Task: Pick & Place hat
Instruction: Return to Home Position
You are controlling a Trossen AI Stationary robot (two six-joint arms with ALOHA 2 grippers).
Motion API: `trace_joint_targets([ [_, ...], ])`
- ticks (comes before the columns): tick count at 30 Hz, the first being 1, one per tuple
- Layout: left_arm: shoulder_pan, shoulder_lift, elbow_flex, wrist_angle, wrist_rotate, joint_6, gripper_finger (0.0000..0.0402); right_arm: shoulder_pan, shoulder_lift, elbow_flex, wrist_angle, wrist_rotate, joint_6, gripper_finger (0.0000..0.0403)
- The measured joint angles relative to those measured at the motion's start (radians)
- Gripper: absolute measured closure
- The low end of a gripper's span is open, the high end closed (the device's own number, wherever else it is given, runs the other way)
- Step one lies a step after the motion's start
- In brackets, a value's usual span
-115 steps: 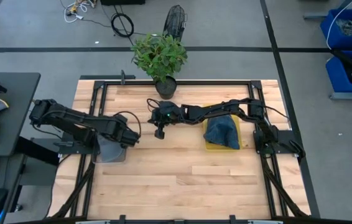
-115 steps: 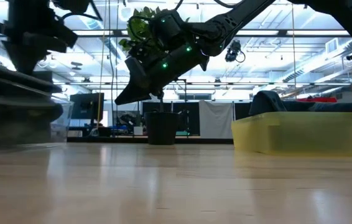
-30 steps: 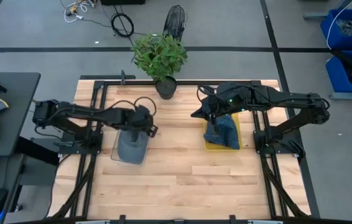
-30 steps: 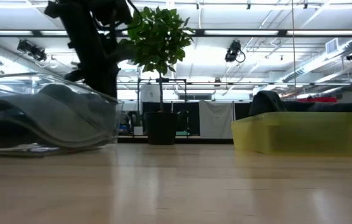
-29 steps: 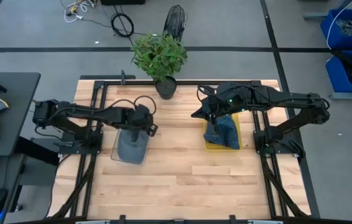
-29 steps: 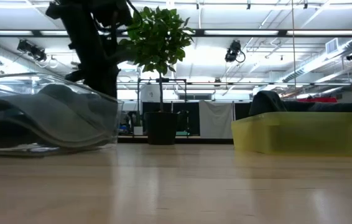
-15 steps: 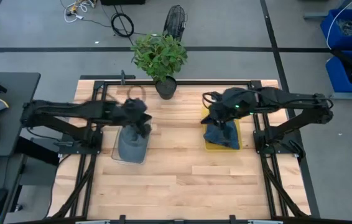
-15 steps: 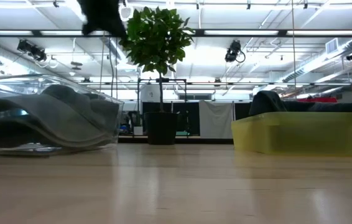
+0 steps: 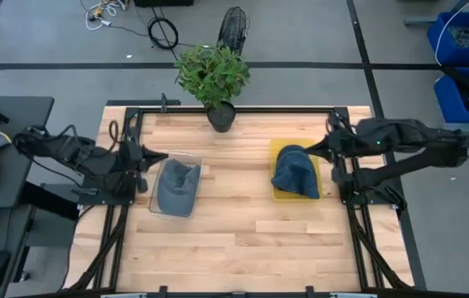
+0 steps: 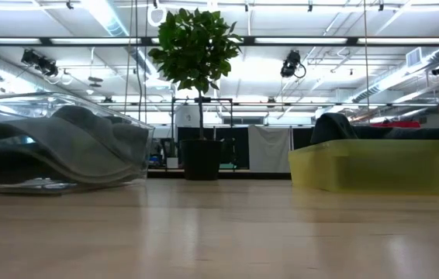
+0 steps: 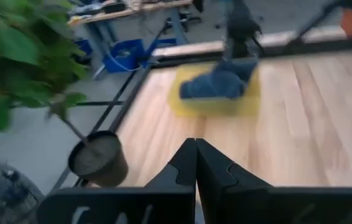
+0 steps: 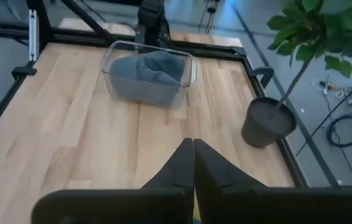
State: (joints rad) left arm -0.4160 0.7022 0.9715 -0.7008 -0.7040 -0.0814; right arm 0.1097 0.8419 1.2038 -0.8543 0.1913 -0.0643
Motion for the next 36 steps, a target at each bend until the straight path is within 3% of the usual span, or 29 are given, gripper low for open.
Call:
trace_joint_targets([
  [5, -0.028, -0.123, -0.256, 0.2, 0.071, 0.053, 0.0399, -0.001, -0.226, -0.275, 0.166, -0.016, 0.007, 0.0398],
  [10, 0.0, -0.192, -0.456, 0.552, 0.188, 0.212, 0.0399, -0.001, -0.434, -0.429, 0.206, -0.024, 0.05, 0.0397],
  [13, 0.05, -0.21, -0.518, 0.677, 0.253, 0.269, 0.0399, -0.002, -0.557, -0.501, 0.217, -0.023, 0.046, 0.0397],
  [19, 0.19, -0.281, -0.521, 0.704, 0.222, 0.297, 0.0399, -0.002, -0.749, -0.514, 0.27, -0.023, 0.023, 0.0397],
  [23, 0.255, -0.391, -0.52, 0.669, 0.223, 0.324, 0.0399, -0.002, -0.84, -0.514, 0.269, -0.023, 0.022, 0.0397],
  [28, 0.274, -0.515, -0.527, 0.547, 0.267, 0.242, 0.0399, -0.002, -0.837, -0.531, 0.295, 0.019, 0.03, 0.0397],
  [36, 0.273, -0.623, -0.693, 0.736, 0.31, 0.289, 0.0399, -0.002, -0.841, -0.691, 0.458, 0.06, 0.011, 0.0397],
])
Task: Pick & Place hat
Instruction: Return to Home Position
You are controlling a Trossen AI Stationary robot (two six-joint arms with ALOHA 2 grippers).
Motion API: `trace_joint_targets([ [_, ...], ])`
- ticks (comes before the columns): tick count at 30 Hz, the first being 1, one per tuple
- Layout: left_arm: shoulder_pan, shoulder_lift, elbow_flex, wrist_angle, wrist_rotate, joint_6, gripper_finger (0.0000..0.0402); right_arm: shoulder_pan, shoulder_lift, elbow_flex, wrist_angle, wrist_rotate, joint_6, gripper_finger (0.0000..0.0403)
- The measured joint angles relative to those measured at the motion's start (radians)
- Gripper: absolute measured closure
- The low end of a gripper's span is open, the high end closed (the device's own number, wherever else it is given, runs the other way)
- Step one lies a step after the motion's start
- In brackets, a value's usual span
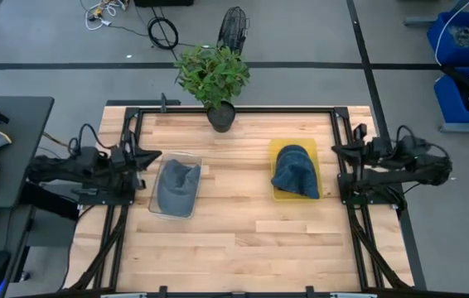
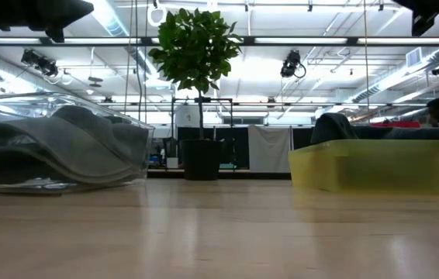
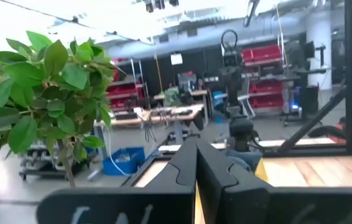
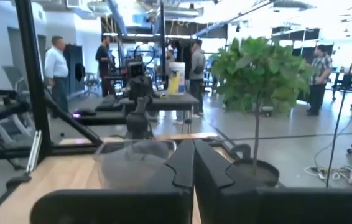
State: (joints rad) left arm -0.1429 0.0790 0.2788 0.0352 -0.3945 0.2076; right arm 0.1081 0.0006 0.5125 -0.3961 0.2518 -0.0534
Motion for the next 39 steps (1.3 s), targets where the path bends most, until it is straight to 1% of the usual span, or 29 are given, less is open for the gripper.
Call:
trace_joint_targets([
  [4, 0.0, -0.04, -0.072, 0.031, 0.0, 0.005, 0.0399, 0.0, 0.0, -0.086, 0.067, 0.002, 0.008, 0.0397],
  [8, 0.0, -0.073, -0.138, 0.09, 0.001, -0.005, 0.0399, 0.0, 0.0, -0.201, 0.18, 0.002, -0.003, 0.0397],
  [12, 0.0, -0.076, -0.181, 0.13, 0.001, 0.02, 0.0399, 0.0, -0.001, -0.34, 0.37, 0.002, -0.008, 0.0397],
  [16, 0.0, -0.075, -0.205, 0.153, 0.001, 0.013, 0.0399, 0.0, 0.0, -0.48, 0.561, -0.008, 0.0, 0.0397],
  [17, 0.0, -0.075, -0.209, 0.157, 0.002, 0.007, 0.0399, 0.0, -0.001, -0.5, 0.575, -0.006, -0.005, 0.0397],
  [18, 0.0, -0.075, -0.213, 0.166, 0.009, -0.002, 0.0399, -0.001, 0.0, -0.498, 0.552, 0.001, -0.004, 0.0397],
  [22, 0.0, -0.075, -0.246, 0.199, 0.06, -0.007, 0.0399, -0.006, 0.002, -0.497, 0.562, 0.007, 0.019, 0.0396],
  [25, 0.0, -0.075, -0.27, 0.215, 0.063, -0.006, 0.0399, -0.006, 0.001, -0.497, 0.553, 0.008, 0.026, 0.0396],
  [32, 0.0, -0.075, -0.27, 0.205, 0.063, -0.031, 0.0399, -0.006, 0.001, -0.497, 0.525, 0.015, 0.036, 0.0396],
  [37, 0.0, -0.073, -0.27, 0.107, 0.063, -0.041, 0.0399, -0.006, 0.002, -0.497, 0.476, 0.029, 0.04, 0.0396],
  [39, 0.0, -0.073, -0.27, 0.067, 0.063, -0.075, 0.0399, -0.006, 0.001, -0.497, 0.455, 0.029, 0.049, 0.0396],
])
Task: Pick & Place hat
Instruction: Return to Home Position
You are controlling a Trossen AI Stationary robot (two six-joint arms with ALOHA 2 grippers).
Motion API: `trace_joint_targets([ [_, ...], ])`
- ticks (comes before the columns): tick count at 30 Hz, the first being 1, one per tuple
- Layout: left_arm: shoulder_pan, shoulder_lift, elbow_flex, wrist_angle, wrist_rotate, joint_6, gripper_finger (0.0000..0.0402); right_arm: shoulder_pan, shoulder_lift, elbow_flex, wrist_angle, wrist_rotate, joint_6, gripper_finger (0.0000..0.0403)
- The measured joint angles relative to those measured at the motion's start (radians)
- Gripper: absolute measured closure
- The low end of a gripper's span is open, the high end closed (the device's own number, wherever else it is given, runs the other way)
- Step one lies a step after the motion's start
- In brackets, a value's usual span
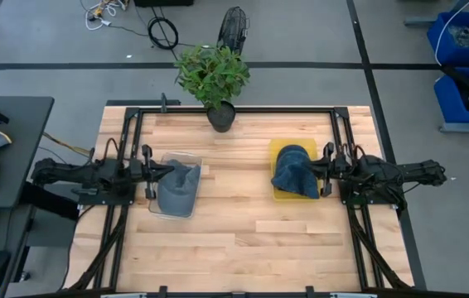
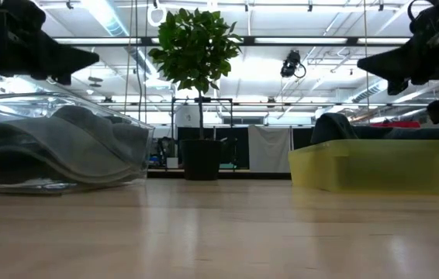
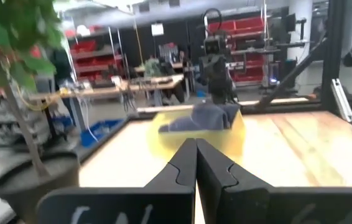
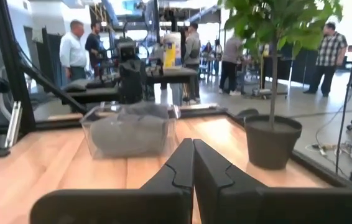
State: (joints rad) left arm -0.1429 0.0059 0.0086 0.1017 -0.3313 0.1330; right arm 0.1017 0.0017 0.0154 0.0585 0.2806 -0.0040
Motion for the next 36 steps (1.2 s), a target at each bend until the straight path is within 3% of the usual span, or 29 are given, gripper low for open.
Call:
trace_joint_targets([
  [5, 0.0, 0.0, 0.0, -0.03, 0.002, -0.074, 0.0399, 0.0, 0.0, 0.0, -0.007, -0.003, 0.004, 0.0396],
  [36, 0.0, 0.0, -0.002, -0.013, -0.002, -0.069, 0.0399, 0.0, 0.001, 0.0, -0.008, -0.005, 0.001, 0.0396],
])
